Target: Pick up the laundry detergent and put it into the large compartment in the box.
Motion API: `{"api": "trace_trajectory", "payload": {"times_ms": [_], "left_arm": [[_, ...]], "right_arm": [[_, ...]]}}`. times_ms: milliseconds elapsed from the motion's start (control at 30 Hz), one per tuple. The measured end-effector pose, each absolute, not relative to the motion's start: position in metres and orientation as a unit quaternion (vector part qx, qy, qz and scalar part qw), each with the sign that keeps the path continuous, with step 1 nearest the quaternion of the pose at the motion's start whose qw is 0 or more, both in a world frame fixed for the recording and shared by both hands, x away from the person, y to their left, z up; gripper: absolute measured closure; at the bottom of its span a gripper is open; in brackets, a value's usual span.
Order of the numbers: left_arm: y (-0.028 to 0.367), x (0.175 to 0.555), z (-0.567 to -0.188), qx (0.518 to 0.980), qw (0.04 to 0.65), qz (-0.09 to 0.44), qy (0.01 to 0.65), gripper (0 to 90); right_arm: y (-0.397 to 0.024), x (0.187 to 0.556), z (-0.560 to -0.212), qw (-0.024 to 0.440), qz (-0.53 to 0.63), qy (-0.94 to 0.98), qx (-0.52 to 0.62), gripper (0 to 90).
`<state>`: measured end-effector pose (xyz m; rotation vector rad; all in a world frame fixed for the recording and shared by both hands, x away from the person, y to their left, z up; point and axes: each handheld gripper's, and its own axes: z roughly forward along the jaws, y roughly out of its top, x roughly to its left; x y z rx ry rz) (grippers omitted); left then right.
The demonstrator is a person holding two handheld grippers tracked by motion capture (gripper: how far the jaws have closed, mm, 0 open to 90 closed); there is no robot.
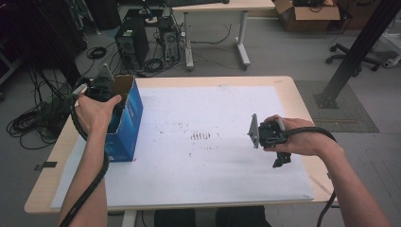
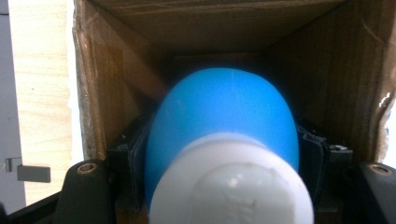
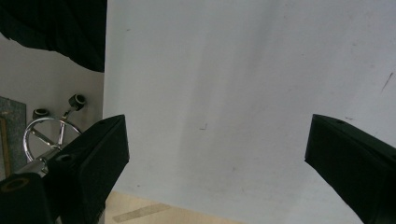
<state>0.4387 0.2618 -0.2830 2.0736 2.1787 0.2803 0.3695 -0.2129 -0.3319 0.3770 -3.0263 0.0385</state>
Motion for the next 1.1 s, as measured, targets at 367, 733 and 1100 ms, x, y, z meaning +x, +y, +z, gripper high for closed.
{"api": "trace_trajectory", "payload": {"times_ms": [367, 733, 1100], "left_arm": [[0.262, 0.437, -0.273, 0.687, 0.068, 0.093, 0.717, 29.6], [0.258, 0.433, -0.246, 0.693, 0.066, 0.122, 0.707, 28.2], [0.233, 0.43, -0.207, 0.724, 0.084, 0.157, 0.667, 25.4]], "right_arm": [[-0.213, 0.369, -0.333, 0.046, 0.013, -0.991, 0.122, 5.9], [-0.212, 0.368, -0.331, 0.045, 0.011, -0.991, 0.123, 5.9], [-0.211, 0.367, -0.33, 0.046, 0.013, -0.991, 0.122, 5.9]]}}
